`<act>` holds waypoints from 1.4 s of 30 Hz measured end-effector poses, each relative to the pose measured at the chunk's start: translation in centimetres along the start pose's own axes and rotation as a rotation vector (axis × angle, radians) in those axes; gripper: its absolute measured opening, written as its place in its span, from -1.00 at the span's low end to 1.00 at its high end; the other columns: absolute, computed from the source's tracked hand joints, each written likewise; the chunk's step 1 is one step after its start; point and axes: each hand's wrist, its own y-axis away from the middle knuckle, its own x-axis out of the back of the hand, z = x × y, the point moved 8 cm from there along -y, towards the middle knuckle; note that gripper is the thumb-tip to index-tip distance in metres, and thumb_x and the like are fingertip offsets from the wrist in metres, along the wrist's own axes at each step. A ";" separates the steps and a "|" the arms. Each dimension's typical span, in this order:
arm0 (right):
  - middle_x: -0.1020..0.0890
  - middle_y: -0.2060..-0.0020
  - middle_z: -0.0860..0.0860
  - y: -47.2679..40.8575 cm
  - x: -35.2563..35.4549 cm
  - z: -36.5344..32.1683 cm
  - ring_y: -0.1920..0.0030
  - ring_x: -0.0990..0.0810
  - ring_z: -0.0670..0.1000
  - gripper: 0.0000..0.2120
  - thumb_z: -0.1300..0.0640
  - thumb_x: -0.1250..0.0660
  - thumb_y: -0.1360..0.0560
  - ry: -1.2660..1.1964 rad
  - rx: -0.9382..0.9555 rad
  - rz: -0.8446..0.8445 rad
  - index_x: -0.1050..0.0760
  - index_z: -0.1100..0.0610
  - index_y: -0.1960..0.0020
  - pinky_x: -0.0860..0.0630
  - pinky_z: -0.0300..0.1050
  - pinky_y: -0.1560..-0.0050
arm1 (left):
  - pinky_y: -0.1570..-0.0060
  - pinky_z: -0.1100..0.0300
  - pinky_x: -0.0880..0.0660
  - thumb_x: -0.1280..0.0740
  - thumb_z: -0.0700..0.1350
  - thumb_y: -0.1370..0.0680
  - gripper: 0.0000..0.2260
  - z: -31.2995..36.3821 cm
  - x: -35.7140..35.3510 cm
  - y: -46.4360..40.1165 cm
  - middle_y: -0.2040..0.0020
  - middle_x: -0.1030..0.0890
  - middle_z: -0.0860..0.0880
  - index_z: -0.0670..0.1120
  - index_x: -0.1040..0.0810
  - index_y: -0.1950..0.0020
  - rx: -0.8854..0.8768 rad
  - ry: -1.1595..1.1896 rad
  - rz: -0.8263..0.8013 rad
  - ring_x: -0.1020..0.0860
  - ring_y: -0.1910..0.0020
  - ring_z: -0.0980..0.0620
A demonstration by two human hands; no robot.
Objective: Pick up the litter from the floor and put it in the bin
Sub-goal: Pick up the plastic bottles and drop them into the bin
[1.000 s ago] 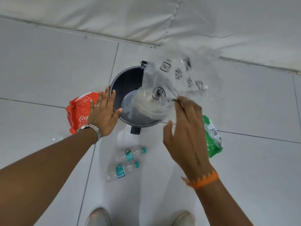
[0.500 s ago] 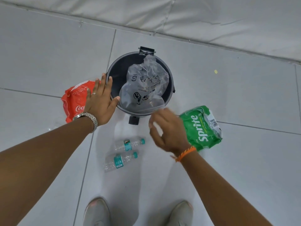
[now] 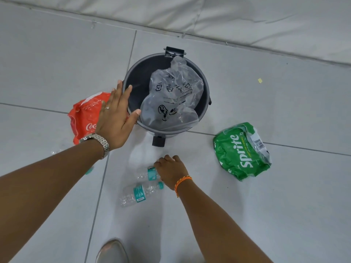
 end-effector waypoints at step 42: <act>-0.50 -0.25 0.20 3.5 -2.6 -8.6 -0.29 -0.46 0.25 -0.61 0.28 -0.33 -0.51 -0.078 0.008 0.005 -0.42 0.24 -0.33 -0.43 0.19 -0.22 | -0.50 -0.16 -0.23 -0.04 0.06 -0.63 -0.41 1.2 -0.1 0.4 -0.66 0.08 -0.05 0.00 0.03 -0.64 0.070 0.050 0.114 -0.06 -0.62 -0.12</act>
